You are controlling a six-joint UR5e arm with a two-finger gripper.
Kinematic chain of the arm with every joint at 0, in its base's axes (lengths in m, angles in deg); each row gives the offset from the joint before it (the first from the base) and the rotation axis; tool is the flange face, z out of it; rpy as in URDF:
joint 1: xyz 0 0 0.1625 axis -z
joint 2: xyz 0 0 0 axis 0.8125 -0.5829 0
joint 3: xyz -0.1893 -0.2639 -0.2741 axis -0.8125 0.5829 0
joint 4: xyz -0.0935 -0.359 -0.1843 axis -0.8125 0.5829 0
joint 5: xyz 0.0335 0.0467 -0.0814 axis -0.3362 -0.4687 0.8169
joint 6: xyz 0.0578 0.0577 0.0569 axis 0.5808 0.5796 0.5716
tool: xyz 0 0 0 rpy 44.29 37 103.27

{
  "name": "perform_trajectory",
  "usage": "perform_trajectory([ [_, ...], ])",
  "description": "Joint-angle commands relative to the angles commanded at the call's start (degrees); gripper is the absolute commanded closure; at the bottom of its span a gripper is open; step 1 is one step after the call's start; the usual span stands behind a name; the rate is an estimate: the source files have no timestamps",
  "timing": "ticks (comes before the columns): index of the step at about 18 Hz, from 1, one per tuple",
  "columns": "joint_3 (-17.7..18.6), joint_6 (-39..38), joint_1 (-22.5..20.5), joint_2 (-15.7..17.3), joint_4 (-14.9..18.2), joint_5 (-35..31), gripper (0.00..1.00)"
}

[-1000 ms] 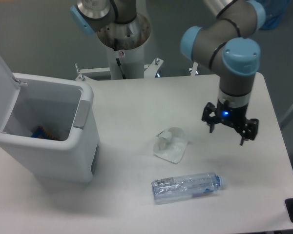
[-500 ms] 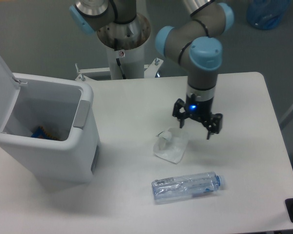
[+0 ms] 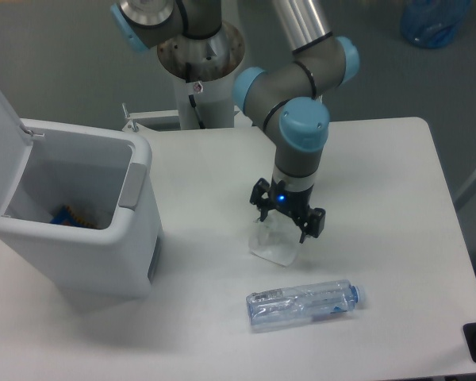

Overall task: Place the trash in the trash can
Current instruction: 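Move the gripper over the crumpled clear plastic bag and lower it, then close the gripper on the plastic bag and lift it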

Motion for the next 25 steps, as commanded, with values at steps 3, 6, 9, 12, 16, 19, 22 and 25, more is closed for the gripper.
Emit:
perform_trajectory([
  [3,0.5,-1.5,1.2,-1.2,-0.2,-1.0,0.00],
  [6,0.3,-1.3,1.9,-1.7,-0.2,-3.2,0.00],
  [9,-1.5,-0.4,1.9,-2.3,-0.1,-3.3,0.28],
  [12,-1.4,-0.3,1.7,-1.7,0.0,-3.3,1.00],
  [16,-1.5,-0.3,1.5,-1.5,0.1,-2.9,1.00],
  [19,-1.5,-0.3,1.3,-1.4,0.4,-2.9,1.00],
  [22,-1.8,-0.3,1.2,0.0,0.7,-3.0,1.00],
  [25,-2.6,-0.4,0.9,1.4,2.0,-3.0,1.00],
])
